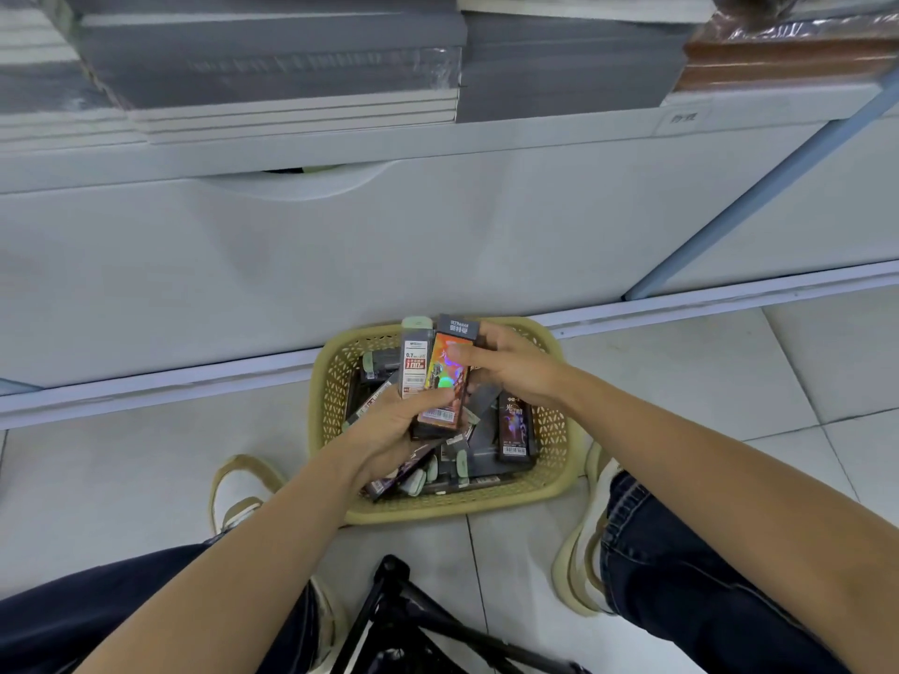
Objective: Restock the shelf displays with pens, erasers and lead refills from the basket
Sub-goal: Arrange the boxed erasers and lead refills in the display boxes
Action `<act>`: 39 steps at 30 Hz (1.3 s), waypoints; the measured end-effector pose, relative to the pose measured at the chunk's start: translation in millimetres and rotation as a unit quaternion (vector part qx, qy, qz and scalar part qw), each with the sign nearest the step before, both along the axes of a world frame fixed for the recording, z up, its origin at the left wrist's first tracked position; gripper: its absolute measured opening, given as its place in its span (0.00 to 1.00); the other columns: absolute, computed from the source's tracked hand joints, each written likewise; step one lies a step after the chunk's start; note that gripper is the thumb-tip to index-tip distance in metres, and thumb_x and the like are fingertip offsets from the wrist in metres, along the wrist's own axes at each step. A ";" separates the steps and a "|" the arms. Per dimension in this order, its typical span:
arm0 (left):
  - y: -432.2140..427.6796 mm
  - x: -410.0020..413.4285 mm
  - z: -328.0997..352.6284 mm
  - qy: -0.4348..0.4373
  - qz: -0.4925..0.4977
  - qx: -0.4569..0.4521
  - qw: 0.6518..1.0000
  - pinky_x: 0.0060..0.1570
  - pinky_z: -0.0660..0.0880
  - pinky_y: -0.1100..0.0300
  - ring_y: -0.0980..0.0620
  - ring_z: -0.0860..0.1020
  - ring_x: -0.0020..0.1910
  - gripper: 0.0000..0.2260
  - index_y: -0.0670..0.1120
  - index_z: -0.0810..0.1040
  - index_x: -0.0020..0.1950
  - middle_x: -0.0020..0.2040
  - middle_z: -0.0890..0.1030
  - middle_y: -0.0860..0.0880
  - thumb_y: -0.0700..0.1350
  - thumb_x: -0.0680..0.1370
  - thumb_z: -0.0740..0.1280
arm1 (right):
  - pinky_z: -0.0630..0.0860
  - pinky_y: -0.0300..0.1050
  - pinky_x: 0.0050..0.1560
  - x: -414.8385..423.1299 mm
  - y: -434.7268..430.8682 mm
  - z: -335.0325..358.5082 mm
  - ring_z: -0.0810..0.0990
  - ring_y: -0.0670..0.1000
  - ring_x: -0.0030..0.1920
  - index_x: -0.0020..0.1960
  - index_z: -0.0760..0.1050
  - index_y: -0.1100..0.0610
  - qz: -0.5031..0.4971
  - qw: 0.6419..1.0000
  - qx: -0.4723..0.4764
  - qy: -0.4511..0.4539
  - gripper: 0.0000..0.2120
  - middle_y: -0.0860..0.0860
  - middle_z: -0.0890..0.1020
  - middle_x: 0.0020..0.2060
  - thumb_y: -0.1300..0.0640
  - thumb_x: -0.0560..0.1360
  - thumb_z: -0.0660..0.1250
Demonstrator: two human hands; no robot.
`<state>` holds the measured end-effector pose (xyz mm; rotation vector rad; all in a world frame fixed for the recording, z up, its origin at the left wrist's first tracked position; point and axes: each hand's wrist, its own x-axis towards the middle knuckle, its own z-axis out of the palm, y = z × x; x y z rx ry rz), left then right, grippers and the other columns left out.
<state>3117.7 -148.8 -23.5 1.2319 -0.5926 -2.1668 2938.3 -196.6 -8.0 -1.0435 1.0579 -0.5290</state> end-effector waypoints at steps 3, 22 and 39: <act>-1.5 0.4 10.4 -0.012 0.032 -0.016 0.999 0.41 0.81 0.55 0.47 0.83 0.42 0.20 0.41 0.78 0.61 0.51 0.83 0.40 0.49 0.72 0.70 | 0.71 0.62 0.56 5.8 -7.5 9.8 0.77 0.58 0.54 0.64 0.72 0.62 -0.020 1.000 0.001 -0.012 0.14 0.59 0.79 0.55 0.63 0.79 0.64; -6.4 53.5 170.0 -0.129 0.210 -0.307 0.919 0.32 0.77 0.61 0.50 0.84 0.37 0.18 0.47 0.81 0.51 0.43 0.86 0.47 0.51 0.64 0.76 | 0.76 0.47 0.50 39.6 -36.6 191.6 0.82 0.52 0.48 0.60 0.76 0.55 0.037 0.971 -0.236 0.032 0.11 0.57 0.84 0.50 0.56 0.79 0.65; -26.7 128.9 430.9 -0.134 0.287 -0.525 0.790 0.31 0.77 0.63 0.51 0.83 0.33 0.11 0.44 0.81 0.52 0.40 0.85 0.48 0.44 0.72 0.75 | 0.81 0.46 0.42 77.7 -44.6 502.0 0.79 0.48 0.43 0.54 0.68 0.58 -0.141 0.763 -0.631 0.033 0.06 0.56 0.78 0.44 0.64 0.79 0.64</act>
